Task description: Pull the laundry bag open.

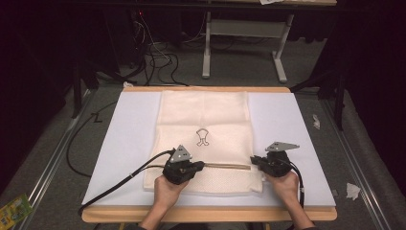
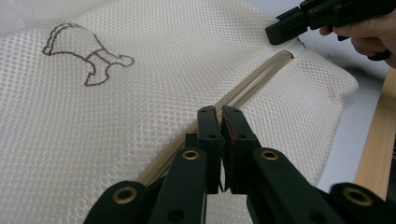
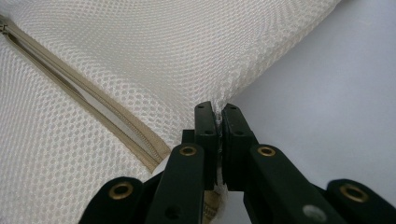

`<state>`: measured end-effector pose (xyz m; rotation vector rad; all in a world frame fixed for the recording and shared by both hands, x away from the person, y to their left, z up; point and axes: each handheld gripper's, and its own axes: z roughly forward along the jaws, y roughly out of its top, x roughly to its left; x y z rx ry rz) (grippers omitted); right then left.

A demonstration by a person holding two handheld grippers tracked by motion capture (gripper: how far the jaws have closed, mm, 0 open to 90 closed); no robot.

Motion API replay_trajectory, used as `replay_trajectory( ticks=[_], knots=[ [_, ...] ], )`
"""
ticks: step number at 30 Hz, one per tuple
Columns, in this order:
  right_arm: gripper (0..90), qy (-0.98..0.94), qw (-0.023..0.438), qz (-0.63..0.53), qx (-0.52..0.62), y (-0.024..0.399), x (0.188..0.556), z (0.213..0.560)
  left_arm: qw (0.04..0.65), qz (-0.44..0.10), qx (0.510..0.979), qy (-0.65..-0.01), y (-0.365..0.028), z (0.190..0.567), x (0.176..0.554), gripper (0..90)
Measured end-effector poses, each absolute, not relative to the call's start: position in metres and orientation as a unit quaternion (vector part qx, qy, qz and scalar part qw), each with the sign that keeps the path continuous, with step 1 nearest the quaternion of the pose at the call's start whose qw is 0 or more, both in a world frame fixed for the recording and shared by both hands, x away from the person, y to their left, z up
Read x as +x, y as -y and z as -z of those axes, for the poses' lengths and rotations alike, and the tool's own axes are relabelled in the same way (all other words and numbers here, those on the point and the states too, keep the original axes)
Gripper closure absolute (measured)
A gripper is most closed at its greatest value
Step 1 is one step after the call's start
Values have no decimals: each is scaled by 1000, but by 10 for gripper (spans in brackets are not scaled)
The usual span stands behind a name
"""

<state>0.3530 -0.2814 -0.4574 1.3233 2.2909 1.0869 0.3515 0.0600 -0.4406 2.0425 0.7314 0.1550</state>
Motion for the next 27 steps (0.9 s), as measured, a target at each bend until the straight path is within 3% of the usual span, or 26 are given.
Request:
replay_trajectory(
  ticks=[27],
  knots=[
    [879, -795, 146, -374, 454, 280, 354, 455, 468, -70, 827, -303, -74, 438, 349, 870]
  ],
)
